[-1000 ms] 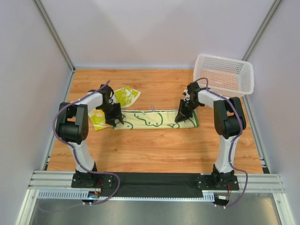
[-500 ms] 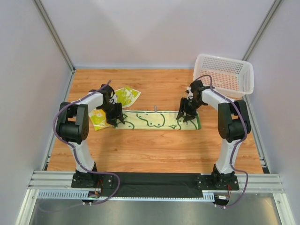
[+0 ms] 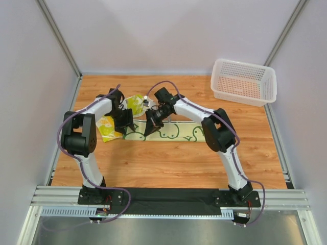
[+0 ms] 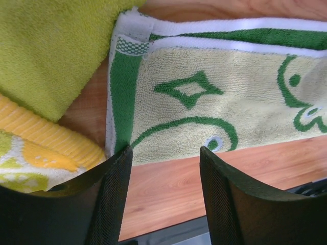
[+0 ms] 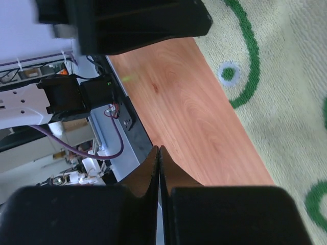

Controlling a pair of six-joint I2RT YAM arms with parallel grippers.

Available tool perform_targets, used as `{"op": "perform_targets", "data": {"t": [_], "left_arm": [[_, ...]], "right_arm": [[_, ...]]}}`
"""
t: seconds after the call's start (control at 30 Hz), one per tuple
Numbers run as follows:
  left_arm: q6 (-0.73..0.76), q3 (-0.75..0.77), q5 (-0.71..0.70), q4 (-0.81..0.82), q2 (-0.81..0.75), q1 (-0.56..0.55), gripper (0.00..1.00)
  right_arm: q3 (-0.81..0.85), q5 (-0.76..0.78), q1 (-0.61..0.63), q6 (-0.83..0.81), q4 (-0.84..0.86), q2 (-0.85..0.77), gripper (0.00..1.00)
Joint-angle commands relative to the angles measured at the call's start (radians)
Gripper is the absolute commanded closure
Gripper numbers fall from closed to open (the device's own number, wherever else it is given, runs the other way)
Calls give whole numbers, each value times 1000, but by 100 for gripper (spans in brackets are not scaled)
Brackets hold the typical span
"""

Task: Roll the towels
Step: Fold the towel

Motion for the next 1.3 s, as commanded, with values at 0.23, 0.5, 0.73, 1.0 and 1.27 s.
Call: {"op": "perform_targets", "data": {"t": [0.23, 0.5, 0.73, 1.0, 1.27], "left_arm": [[17, -6, -28, -9, -19, 3, 40], [32, 23, -111, -43, 78, 3, 44], [55, 40, -240, -75, 108, 3, 45], [69, 83, -287, -108, 133, 3, 50], [77, 94, -306, -115, 137, 3, 50]], "right_arm": [[138, -84, 15, 111, 96, 252, 100], [79, -53, 16, 85, 103, 290, 100], [-10, -76, -10, 71, 140, 273, 100], [-161, -179, -83, 69, 249, 201, 100], [-404, -153, -188, 86, 350, 77, 100]]}}
